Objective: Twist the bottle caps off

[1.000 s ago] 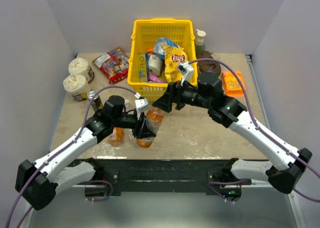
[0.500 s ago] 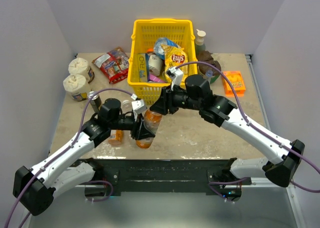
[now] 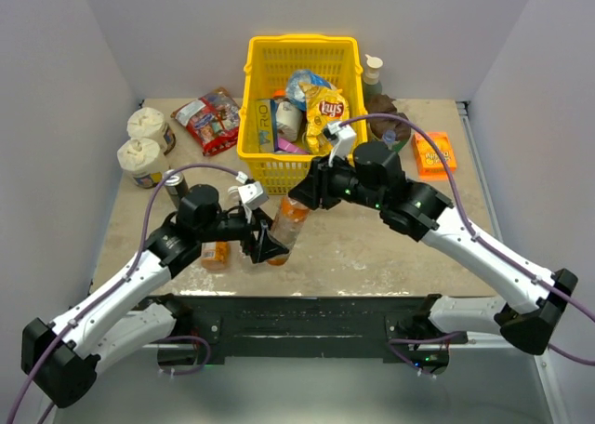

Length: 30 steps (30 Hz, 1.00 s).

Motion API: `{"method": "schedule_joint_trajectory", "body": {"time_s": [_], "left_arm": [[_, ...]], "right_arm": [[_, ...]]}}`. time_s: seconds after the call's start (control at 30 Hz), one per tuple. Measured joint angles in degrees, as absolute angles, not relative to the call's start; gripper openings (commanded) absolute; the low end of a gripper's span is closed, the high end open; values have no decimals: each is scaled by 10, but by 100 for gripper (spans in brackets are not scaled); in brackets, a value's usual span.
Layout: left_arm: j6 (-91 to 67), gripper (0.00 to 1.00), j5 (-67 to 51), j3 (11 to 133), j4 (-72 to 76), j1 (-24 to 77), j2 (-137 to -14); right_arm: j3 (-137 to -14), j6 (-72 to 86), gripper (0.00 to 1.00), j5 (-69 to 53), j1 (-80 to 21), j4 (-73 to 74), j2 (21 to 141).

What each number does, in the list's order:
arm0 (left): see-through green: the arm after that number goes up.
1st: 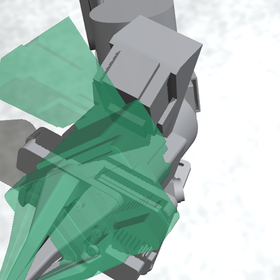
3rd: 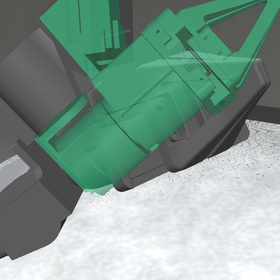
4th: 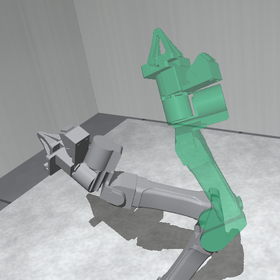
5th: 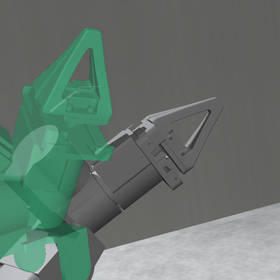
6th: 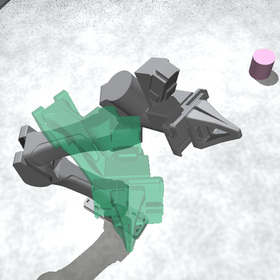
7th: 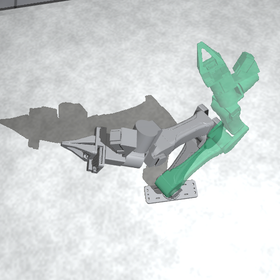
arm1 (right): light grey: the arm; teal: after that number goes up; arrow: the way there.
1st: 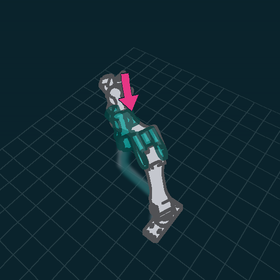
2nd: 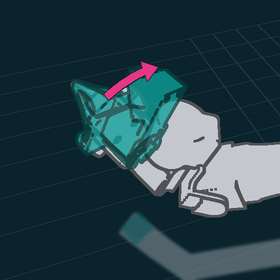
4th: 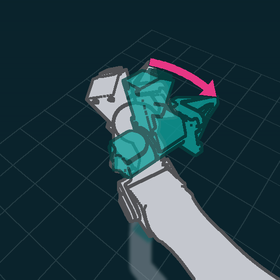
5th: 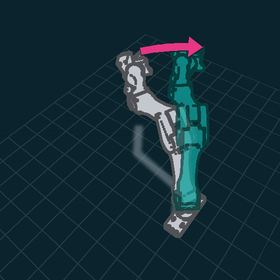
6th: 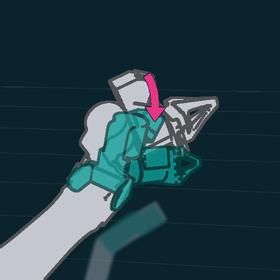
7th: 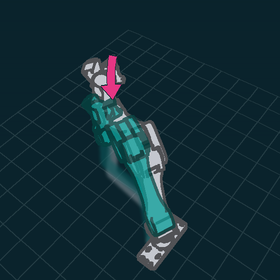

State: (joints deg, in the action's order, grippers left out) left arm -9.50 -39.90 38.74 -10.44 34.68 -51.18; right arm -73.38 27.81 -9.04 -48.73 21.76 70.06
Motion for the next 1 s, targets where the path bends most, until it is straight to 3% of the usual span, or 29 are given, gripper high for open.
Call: {"method": "schedule_joint_trajectory", "body": {"time_s": [0.33, 0.6, 1.0], "left_arm": [[-110, 93, -276, 386, -125, 347, -438], [-208, 98, -93, 387, -151, 345, -426], [-280, 99, 12, 392, -176, 341, -442]], "right_arm": [[-722, 253, 0, 147, -483, 323, 615], [-600, 239, 0, 368, -458, 326, 526], [-500, 170, 0, 415, -336, 176, 559]]}}
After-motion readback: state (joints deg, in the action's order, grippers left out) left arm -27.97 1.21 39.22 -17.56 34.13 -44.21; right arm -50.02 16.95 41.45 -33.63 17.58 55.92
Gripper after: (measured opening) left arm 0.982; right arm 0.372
